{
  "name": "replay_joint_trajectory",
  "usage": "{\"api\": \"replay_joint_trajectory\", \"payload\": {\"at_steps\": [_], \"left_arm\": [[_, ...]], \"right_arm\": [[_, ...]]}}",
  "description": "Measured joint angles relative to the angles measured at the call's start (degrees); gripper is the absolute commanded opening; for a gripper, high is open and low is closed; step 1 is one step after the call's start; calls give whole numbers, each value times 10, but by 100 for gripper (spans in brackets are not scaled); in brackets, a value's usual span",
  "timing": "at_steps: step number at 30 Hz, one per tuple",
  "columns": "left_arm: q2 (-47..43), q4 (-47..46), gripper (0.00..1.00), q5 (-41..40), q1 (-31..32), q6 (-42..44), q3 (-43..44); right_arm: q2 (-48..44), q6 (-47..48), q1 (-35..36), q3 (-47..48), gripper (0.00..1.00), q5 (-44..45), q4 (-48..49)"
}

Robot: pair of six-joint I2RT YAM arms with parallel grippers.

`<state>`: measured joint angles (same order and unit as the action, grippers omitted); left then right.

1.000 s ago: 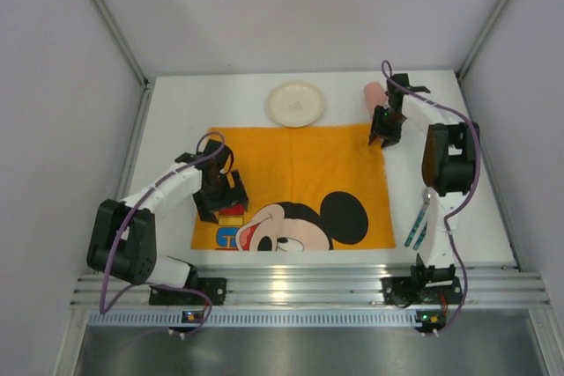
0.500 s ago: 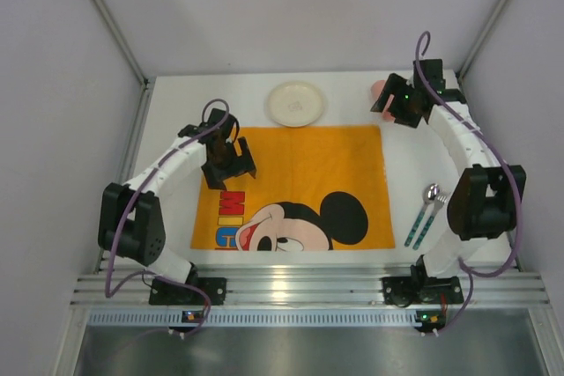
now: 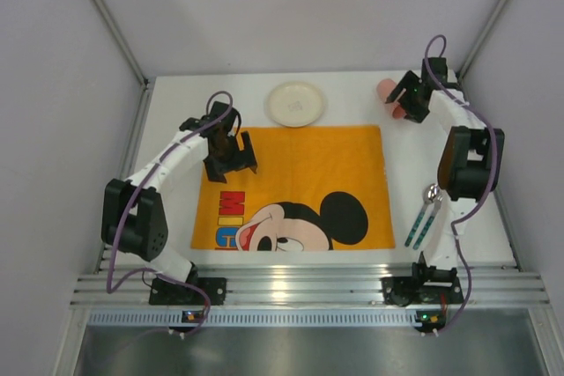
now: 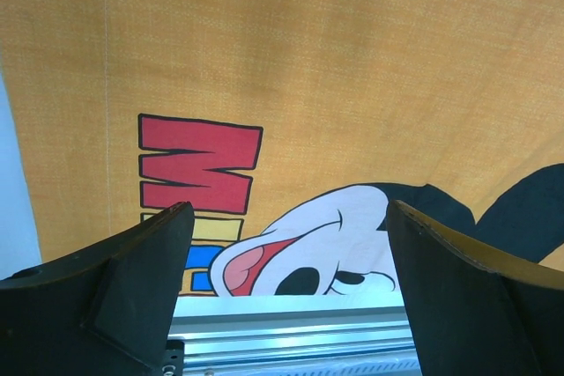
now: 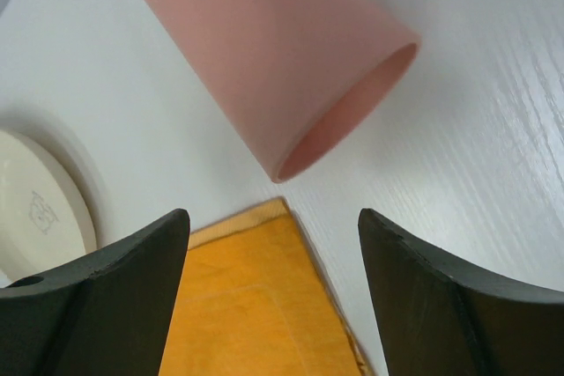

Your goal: Set the dinner table for one person

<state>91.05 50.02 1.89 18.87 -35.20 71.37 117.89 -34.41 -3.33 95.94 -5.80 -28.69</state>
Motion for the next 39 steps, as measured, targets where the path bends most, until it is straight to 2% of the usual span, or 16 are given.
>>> {"api": "replay_joint_trajectory", "payload": {"at_steps": [6,10,13,14,17,19,25,32,36,39], "left_arm": [[19,13,95,-2,0,11,12],[30,17,95,-4,0,19,23],[34,18,95,-4,0,24,28],[34,18,95,-4,0,24,28],[36,19,95,-4,0,26,28],[40,20,95,-4,0,27,28],[61,25,95,2,0,35,48],[85,17,95,18,0,39,85],[98,10,94,35,0,39,85],[110,6,94,46,0,39,85]], "right_arm": [[43,-17,-5,64,75,2,30],[77,-28,-5,73,66,2,64],[106,-33,-5,73,50,2,90],[116,-34,-5,73,33,4,96],[123,-33,-5,74,7,1,131],[117,-28,-5,86,0,4,164],[96,5,-7,94,0,9,134],[81,64,3,240,0,-66,-122],[35,121,32,272,0,-62,-249],[-13,152,64,247,0,-62,-312]]}}
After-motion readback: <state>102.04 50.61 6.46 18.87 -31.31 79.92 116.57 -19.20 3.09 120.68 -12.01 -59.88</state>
